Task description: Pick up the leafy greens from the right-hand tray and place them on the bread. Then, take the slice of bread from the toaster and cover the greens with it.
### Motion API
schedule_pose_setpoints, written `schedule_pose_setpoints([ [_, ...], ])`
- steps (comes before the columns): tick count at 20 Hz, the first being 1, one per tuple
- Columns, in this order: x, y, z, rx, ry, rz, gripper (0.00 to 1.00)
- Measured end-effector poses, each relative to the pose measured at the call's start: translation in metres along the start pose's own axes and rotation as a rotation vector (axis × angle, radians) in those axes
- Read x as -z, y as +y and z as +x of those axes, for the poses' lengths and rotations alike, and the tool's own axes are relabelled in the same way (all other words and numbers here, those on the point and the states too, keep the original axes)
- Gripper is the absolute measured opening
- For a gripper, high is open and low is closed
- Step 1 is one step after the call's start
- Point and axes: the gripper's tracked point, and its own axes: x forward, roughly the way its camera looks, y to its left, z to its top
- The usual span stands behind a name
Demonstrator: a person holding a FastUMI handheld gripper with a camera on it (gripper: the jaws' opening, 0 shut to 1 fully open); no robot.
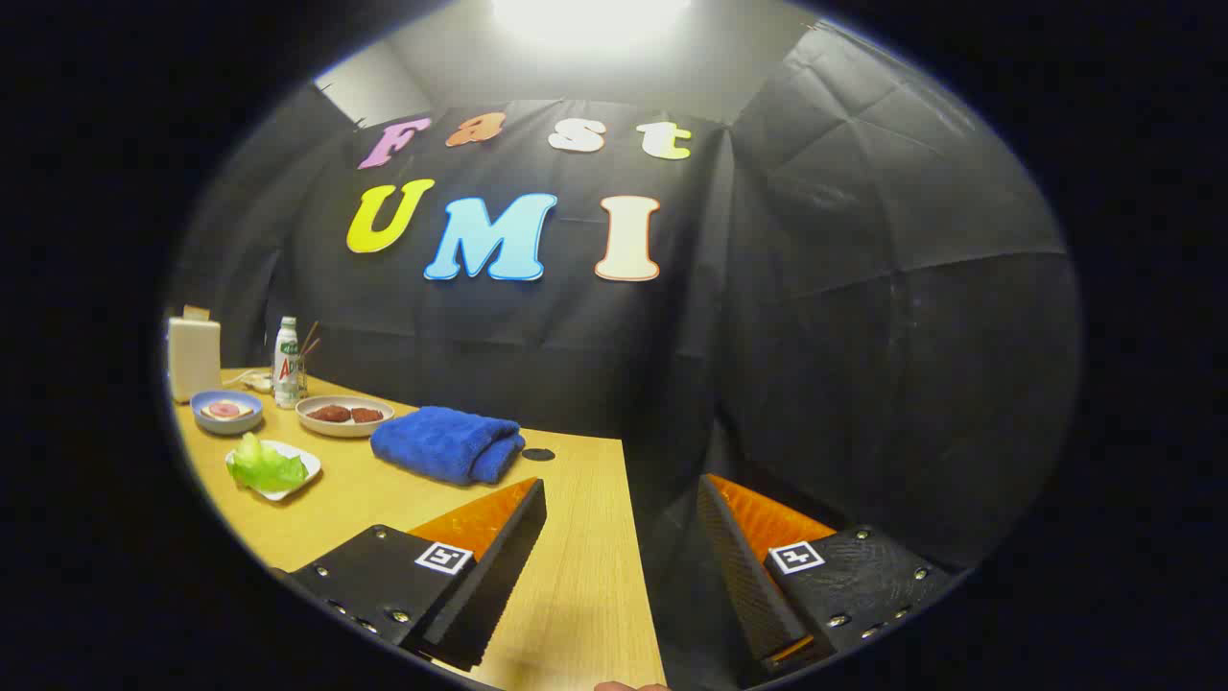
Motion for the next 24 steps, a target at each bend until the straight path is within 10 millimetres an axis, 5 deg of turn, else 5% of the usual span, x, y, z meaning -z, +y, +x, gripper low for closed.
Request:
schedule_pose_setpoints([
  [3,-0.025,0.026,0.001,0.005,-0.002,0.01,0.96],
  [12,-0.073,0.177,-0.044,-0.204,0.12,0.146,0.97],
  [14,-0.074,0.207,-0.051,-0.282,0.149,0.158,0.97],
  [24,-0.041,0.294,-0.044,-0.451,0.272,0.055,0.97],
])
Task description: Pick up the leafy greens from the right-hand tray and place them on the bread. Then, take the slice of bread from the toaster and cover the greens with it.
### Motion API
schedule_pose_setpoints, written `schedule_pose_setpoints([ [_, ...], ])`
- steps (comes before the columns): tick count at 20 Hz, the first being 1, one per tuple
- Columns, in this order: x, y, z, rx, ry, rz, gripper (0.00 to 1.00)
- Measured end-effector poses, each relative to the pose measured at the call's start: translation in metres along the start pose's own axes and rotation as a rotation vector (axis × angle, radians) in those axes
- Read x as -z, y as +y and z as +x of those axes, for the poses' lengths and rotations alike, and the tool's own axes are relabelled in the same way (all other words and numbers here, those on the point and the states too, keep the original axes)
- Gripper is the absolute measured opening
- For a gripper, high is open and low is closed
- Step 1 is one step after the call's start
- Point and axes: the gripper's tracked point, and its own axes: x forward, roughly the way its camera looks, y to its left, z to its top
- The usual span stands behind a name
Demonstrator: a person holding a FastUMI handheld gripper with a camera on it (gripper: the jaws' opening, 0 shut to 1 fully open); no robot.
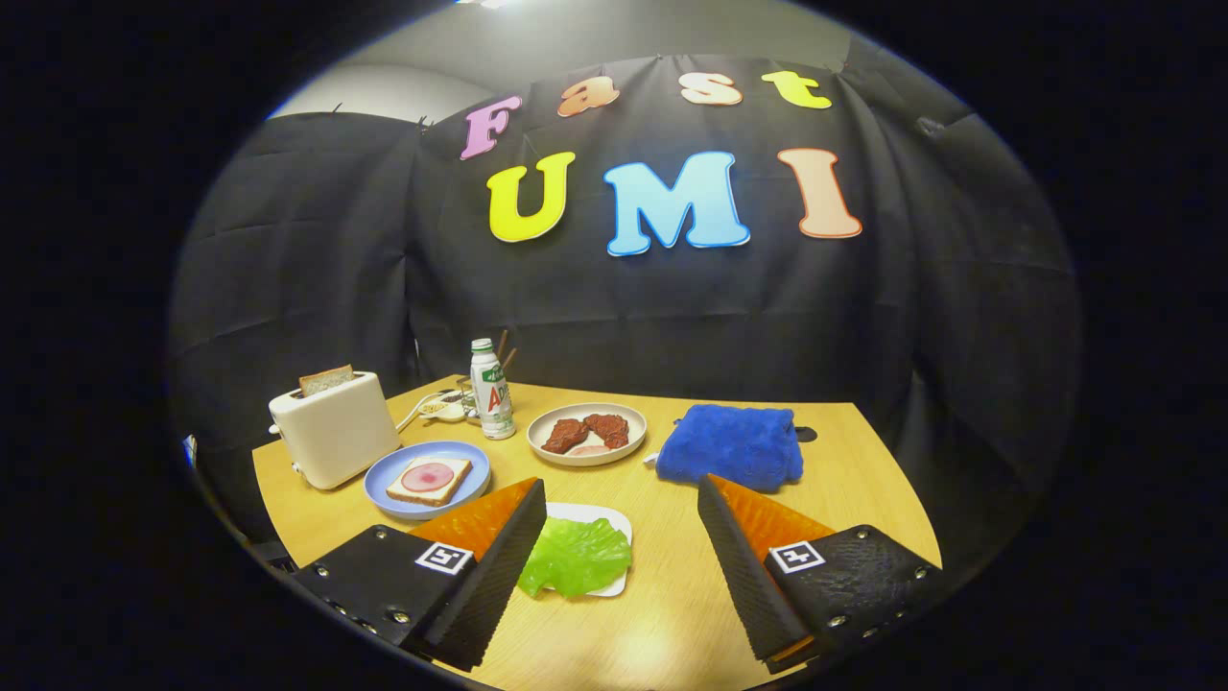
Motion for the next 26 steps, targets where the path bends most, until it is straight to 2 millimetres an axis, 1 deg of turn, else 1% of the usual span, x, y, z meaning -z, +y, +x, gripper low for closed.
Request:
schedule_pose_setpoints([
  [2,0.022,0.019,0.015,-0.054,0.092,-0.048,0.97],
  [3,0.031,0.024,0.024,-0.071,0.13,-0.07,0.97],
  [8,0.058,0.042,0.057,-0.111,0.245,-0.149,0.97],
  [10,0.074,0.044,0.071,-0.129,0.304,-0.199,0.97],
  [12,0.085,0.036,0.086,-0.111,0.34,-0.272,0.97],
  [14,0.096,0.033,0.097,-0.108,0.371,-0.302,0.97],
  [16,0.113,0.036,0.104,-0.127,0.422,-0.267,0.97],
  [17,0.114,0.038,0.103,-0.152,0.421,-0.219,0.97],
  [18,0.115,0.04,0.108,-0.158,0.436,-0.17,0.97],
  [19,0.115,0.041,0.105,-0.17,0.443,-0.139,0.94],
  [20,0.116,0.04,0.106,-0.165,0.447,-0.133,0.88],
  [21,0.117,0.042,0.106,-0.17,0.447,-0.153,0.83],
  [24,0.118,0.045,0.103,-0.084,0.469,-0.162,0.24],
  [25,0.115,0.046,0.103,-0.065,0.454,-0.184,0.24],
  [26,0.121,0.05,0.116,-0.023,0.421,-0.177,0.23],
])
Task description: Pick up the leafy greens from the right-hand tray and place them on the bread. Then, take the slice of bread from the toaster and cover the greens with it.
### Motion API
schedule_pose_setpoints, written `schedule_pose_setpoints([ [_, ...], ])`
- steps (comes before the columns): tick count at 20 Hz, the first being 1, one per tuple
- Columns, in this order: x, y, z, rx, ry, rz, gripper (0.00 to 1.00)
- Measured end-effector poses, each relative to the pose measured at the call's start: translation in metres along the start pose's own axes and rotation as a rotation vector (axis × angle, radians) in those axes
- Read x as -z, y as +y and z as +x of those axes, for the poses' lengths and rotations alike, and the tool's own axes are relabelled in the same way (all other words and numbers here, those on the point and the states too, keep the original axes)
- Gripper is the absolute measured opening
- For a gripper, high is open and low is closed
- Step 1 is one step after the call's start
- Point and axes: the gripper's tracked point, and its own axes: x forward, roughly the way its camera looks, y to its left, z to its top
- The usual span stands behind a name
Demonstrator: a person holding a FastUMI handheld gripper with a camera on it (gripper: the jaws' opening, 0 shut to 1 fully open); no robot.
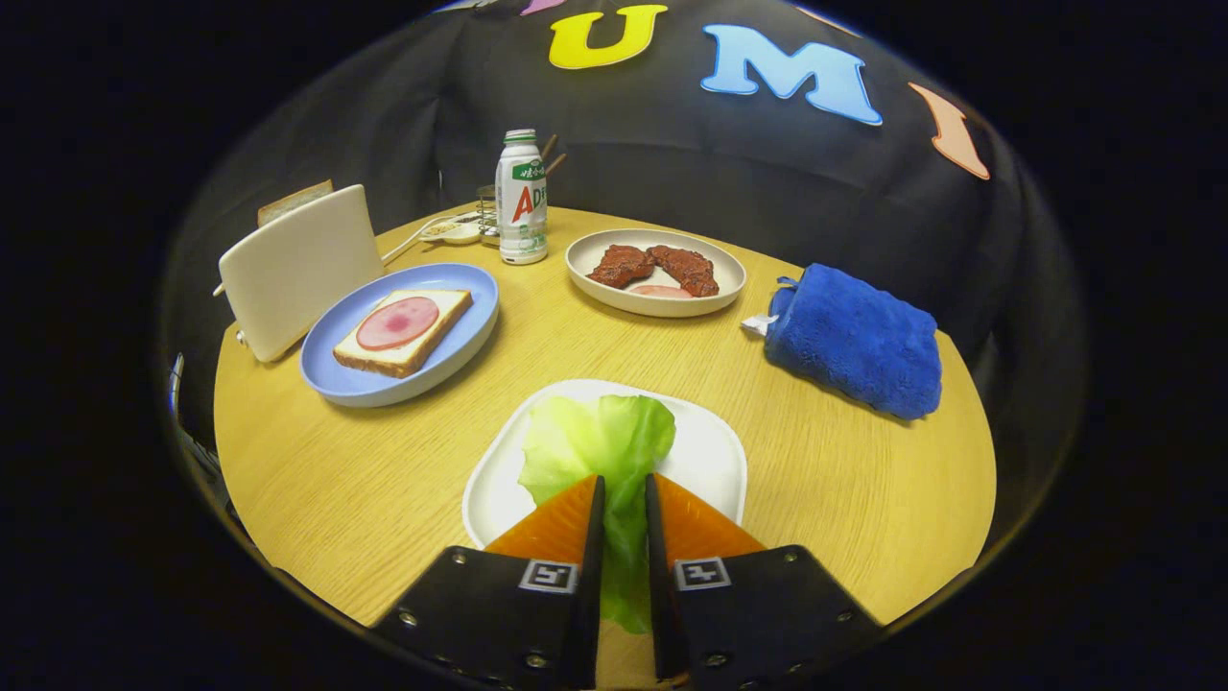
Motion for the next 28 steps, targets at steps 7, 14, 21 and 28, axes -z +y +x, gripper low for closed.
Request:
schedule_pose_setpoints([
  [7,-0.039,0.005,-0.039,0.018,-0.077,0.127,0.01],
  [14,-0.083,0.041,-0.061,-0.016,-0.169,0.121,0.01],
  [21,-0.109,0.094,-0.05,-0.078,-0.198,0.089,0.01],
  [28,-0.129,0.16,-0.016,-0.21,-0.17,0.118,0.01],
])
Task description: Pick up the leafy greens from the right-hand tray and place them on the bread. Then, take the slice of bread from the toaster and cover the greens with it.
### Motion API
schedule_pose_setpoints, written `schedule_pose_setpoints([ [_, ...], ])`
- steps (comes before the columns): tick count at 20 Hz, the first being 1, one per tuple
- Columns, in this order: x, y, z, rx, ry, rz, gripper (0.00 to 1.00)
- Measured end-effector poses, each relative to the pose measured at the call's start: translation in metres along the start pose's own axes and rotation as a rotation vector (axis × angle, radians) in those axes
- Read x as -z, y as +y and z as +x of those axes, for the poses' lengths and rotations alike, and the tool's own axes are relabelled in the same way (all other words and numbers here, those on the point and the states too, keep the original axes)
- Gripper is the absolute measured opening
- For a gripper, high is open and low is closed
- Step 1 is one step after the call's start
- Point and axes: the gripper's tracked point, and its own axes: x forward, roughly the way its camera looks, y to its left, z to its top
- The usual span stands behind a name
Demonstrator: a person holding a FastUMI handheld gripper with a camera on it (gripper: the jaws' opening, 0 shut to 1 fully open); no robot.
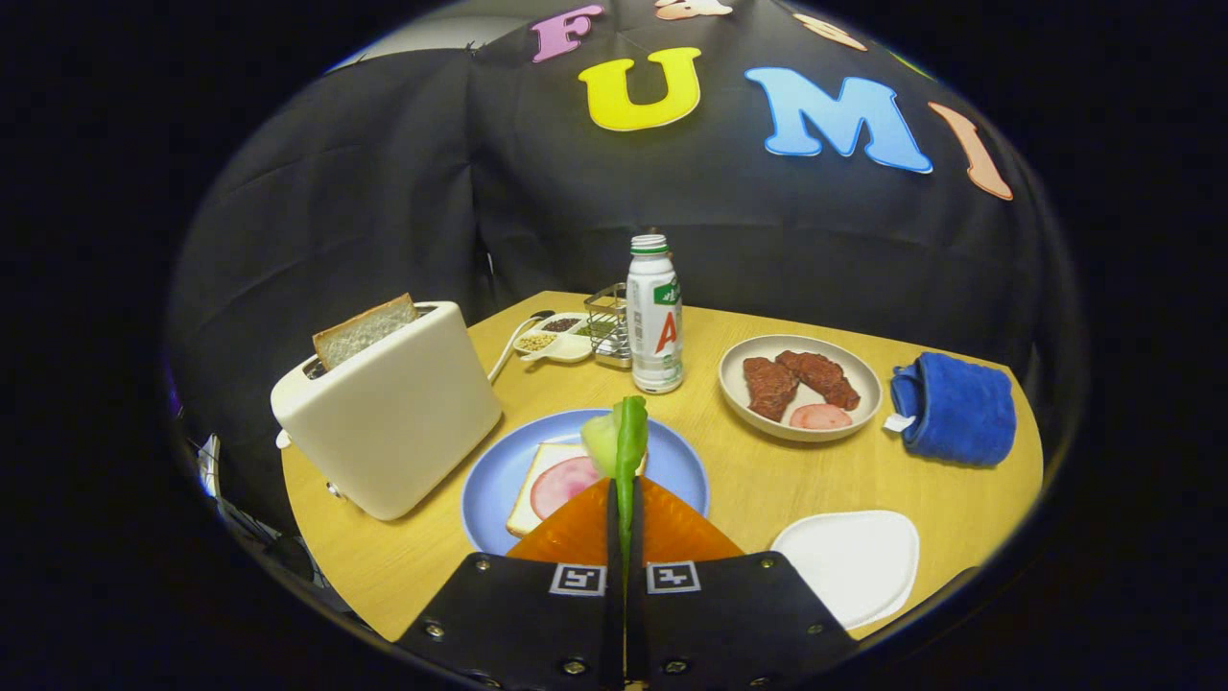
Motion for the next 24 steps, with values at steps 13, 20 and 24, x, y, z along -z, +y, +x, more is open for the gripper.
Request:
schedule_pose_setpoints([
  [13,0.014,0.022,0.046,0.017,0.043,-0.14,0.37],
  [20,0.011,0.019,0.039,0.007,0.026,-0.169,0.79],
  [24,0.003,0.024,0.024,0.008,-0.032,-0.143,0.79],
])
